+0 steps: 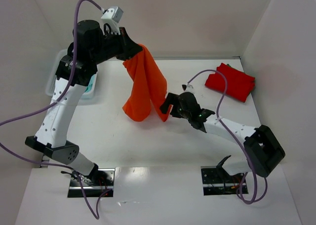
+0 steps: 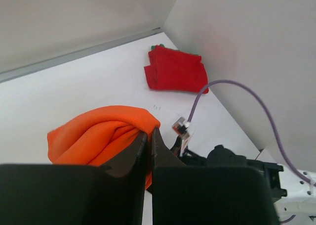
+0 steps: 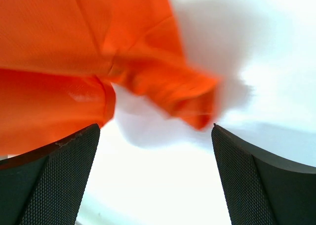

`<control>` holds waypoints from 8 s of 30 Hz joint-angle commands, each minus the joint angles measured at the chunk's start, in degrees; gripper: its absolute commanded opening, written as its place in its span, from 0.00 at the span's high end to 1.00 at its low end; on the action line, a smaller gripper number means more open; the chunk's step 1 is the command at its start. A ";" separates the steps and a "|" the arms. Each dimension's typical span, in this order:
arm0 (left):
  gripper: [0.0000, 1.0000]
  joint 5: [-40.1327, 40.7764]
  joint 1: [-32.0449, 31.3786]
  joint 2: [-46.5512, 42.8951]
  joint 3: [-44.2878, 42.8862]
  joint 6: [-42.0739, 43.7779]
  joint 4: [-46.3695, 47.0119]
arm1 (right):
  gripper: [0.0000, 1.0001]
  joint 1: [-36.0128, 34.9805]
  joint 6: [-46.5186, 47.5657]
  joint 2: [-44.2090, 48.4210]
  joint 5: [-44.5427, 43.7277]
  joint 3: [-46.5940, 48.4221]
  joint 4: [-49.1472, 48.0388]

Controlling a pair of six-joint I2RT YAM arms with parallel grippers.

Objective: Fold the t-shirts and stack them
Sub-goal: Move the tshirt to the center of the board, then flatten out the tshirt

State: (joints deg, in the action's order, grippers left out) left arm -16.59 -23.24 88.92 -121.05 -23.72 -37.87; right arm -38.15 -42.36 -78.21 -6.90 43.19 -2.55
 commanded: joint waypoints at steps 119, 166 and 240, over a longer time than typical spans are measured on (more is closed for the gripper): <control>1.00 15.62 13.66 1.33 12.10 2.38 10.86 | 1.00 20.05 22.71 -5.36 -11.12 69.13 28.12; 0.00 6.34 8.13 8.15 35.00 5.26 14.38 | 0.00 18.73 4.21 17.81 11.73 5.16 22.85; 0.21 31.71 -1.36 79.04 -48.75 -0.54 -7.48 | 0.00 21.63 6.58 16.34 8.75 5.24 23.90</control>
State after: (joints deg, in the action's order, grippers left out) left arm 16.18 -25.13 167.24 -169.51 -25.26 -45.74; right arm -16.93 -36.56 -63.18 2.78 48.73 21.45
